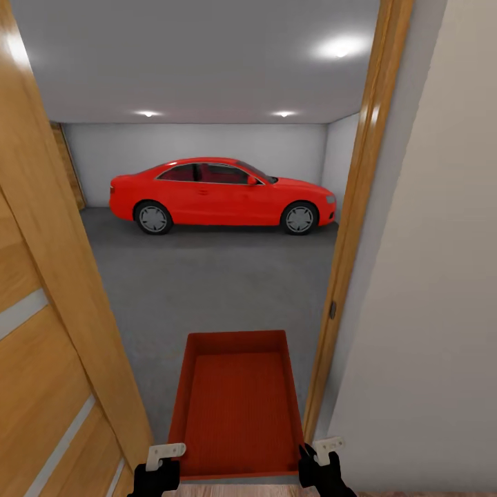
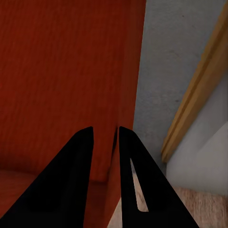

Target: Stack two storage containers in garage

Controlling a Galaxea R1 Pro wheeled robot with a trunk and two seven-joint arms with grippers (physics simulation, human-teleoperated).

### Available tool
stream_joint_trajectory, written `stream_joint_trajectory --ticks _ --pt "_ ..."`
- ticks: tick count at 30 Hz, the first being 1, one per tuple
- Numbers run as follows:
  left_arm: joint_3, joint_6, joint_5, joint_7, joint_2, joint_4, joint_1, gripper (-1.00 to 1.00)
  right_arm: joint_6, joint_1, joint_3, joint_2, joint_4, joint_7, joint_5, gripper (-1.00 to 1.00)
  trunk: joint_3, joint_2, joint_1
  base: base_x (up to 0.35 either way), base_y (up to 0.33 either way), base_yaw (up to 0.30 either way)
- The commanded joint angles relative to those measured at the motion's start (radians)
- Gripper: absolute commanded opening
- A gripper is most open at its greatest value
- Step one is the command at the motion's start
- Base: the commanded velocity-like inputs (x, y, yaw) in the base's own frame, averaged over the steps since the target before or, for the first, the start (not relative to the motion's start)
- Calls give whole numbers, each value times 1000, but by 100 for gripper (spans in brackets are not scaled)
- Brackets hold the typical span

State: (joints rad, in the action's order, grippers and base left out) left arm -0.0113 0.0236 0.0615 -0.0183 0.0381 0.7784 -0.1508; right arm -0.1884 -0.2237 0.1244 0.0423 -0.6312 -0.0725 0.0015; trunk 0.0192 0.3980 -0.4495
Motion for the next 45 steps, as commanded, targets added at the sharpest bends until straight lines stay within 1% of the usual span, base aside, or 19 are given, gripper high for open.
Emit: stream_joint_trajectory --ticks 1,5,13,21,29,39,45 --pt "-30 3 4 -3 31 1 -1 -100 -3 0 61 1 2 -6 -5 -100 2 2 -1 0 0 0" --pt "-30 3 4 -3 31 1 -1 -100 -3 0 61 1 2 -6 -5 -100 2 2 -1 10 0 0" --pt "-30 1 4 -3 29 1 -1 -100 -3 0 61 1 2 -6 -5 -100 2 2 -1 296 14 0" --pt "-30 2 4 -3 29 1 -1 -100 -2 0 61 1 2 -6 -5 -100 2 2 -1 26 15 0" --pt "-30 2 4 -3 28 1 -1 -100 -2 0 61 1 2 -6 -5 -100 2 2 -1 89 204 0" --pt "-30 3 4 -3 29 1 -1 -100 -2 0 61 1 2 -6 -5 -100 2 2 -1 7 9 0" --pt "-30 1 4 -3 29 1 -1 -100 -2 0 61 1 2 -6 -5 -100 2 2 -1 234 83 0"
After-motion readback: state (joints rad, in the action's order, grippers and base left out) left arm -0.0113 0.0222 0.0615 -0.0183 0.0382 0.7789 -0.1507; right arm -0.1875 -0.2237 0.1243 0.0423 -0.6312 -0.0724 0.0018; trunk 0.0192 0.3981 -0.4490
